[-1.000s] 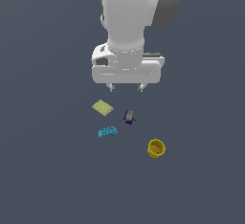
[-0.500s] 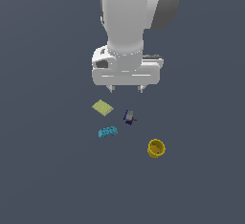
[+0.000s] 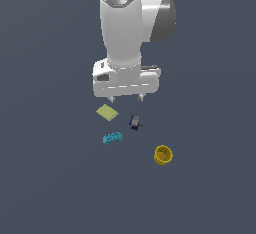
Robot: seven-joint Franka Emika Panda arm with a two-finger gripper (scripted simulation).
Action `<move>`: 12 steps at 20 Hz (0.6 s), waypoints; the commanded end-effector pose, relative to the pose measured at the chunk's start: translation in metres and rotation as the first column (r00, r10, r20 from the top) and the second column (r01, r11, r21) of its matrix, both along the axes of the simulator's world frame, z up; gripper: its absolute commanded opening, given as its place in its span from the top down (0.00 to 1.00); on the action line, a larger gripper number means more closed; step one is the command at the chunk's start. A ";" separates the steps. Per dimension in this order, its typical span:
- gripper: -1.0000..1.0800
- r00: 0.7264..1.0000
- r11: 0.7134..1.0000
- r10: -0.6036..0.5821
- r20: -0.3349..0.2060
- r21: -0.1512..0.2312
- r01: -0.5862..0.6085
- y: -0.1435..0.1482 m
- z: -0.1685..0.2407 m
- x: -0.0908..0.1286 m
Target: Pick up a designated object from a clutter of objects.
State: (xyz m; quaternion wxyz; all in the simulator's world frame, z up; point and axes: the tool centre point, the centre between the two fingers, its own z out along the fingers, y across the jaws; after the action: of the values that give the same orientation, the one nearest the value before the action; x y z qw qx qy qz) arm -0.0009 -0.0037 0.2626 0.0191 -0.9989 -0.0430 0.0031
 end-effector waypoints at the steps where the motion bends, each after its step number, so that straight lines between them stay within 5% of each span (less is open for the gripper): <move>1: 0.04 0.999 0.999 0.040 0.002 0.000 -0.040 -0.006 -0.012 -0.002; 12: 0.04 0.969 0.969 0.246 0.013 -0.005 -0.246 -0.039 -0.069 -0.021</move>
State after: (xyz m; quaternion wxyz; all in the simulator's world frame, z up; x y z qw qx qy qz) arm -0.0184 -0.0382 0.2012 0.0173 -0.9883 -0.1517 -0.0006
